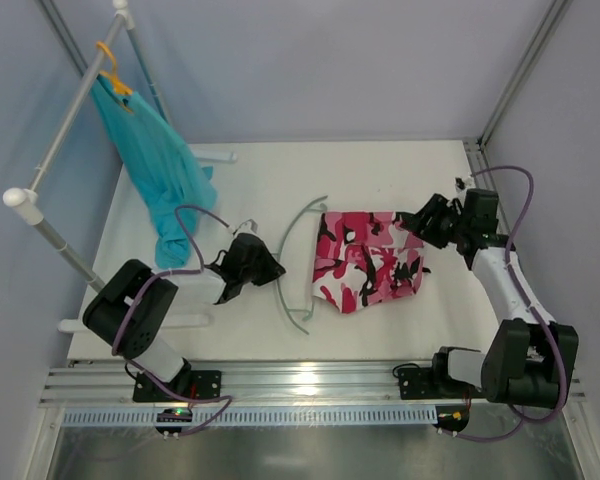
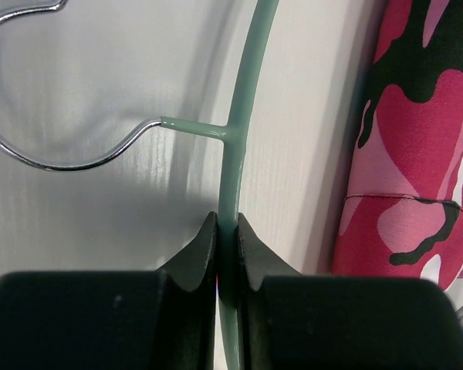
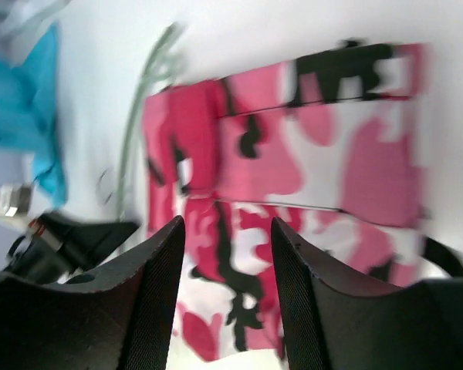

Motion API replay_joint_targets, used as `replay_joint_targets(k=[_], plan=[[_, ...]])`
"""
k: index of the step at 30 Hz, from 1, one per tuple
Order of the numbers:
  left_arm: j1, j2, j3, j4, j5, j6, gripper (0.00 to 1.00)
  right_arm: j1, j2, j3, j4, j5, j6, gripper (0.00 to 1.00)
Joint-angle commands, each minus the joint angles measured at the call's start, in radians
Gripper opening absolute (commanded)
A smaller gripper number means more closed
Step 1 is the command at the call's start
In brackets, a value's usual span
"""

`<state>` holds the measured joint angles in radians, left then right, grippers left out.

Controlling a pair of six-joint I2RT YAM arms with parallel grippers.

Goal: Place the trousers on the hanger
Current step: Place trousers on hanger

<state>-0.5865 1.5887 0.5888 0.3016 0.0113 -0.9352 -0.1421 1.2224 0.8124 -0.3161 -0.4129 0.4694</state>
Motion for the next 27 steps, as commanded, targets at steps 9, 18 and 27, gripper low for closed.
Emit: replay_joint_targets(k=[9,18,27], plan=[[-0.006,-0.090,-0.029,0.021,-0.114,0.039,0.00,0.107,0.198,-0.361,0.522,-0.362,0.118,0.50],[-0.009,-0.116,-0.044,0.091,-0.068,0.036,0.00,0.306,0.055,-0.199,0.408,-0.339,0.136,0.50],[-0.082,-0.116,-0.102,0.253,-0.086,0.026,0.00,0.501,0.413,-0.152,0.762,-0.259,0.319,0.47]])
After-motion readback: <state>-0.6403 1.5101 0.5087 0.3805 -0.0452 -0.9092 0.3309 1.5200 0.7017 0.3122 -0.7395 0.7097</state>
